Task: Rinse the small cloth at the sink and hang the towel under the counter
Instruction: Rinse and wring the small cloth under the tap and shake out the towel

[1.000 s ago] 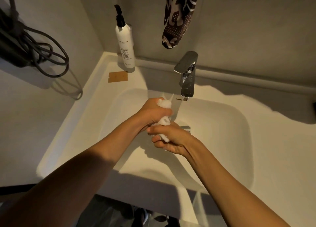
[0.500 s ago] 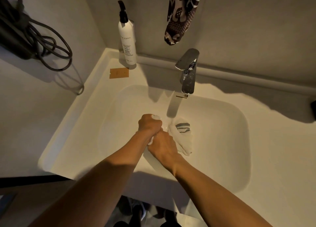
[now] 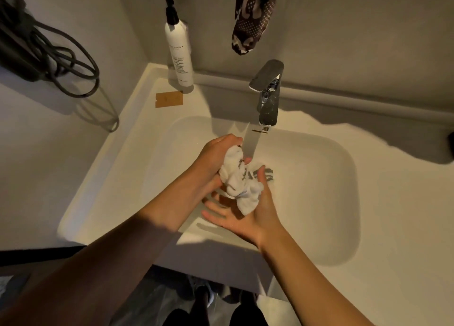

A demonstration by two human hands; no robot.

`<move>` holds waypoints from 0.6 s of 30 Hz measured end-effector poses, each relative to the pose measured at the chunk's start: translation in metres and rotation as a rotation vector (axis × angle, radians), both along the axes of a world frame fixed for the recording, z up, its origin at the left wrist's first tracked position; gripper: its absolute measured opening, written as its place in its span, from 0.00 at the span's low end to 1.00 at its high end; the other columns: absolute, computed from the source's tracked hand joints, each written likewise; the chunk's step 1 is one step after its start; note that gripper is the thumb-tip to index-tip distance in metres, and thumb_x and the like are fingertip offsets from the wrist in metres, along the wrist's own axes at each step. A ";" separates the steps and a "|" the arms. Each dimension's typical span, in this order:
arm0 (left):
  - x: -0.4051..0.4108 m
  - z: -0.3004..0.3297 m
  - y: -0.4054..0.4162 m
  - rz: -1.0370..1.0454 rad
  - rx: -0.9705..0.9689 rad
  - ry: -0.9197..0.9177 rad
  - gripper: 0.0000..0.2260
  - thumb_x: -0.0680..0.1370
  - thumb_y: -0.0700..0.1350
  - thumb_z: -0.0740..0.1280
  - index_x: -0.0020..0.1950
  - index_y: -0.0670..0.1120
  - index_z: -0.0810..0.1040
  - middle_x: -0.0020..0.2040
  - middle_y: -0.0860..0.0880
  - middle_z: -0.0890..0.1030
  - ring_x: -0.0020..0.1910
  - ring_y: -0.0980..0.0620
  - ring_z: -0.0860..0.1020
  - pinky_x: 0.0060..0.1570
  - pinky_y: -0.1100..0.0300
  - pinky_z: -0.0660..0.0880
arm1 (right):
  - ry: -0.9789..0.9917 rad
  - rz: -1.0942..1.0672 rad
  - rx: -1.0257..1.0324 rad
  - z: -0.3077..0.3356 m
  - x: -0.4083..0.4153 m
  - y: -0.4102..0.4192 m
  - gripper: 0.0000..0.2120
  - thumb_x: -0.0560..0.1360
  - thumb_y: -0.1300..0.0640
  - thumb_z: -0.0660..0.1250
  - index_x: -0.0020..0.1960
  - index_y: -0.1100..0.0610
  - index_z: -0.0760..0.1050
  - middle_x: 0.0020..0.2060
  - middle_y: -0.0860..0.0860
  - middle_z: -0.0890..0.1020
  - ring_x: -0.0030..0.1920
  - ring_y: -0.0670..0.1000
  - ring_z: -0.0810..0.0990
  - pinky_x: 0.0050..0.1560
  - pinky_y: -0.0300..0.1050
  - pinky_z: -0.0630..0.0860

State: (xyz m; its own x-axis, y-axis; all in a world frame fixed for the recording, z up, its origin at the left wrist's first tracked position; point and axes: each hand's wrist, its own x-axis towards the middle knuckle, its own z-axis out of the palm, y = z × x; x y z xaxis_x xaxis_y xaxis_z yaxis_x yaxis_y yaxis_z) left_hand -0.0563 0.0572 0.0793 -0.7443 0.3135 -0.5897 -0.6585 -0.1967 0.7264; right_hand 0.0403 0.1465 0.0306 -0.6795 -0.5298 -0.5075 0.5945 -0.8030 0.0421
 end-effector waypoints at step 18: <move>-0.029 0.002 0.000 -0.319 -0.692 0.477 0.21 0.72 0.35 0.68 0.25 0.49 0.63 0.20 0.53 0.65 0.23 0.50 0.68 0.32 0.61 0.65 | 0.425 0.325 1.422 0.026 -0.042 -0.024 0.05 0.69 0.63 0.68 0.41 0.56 0.73 0.33 0.57 0.79 0.25 0.54 0.76 0.25 0.46 0.72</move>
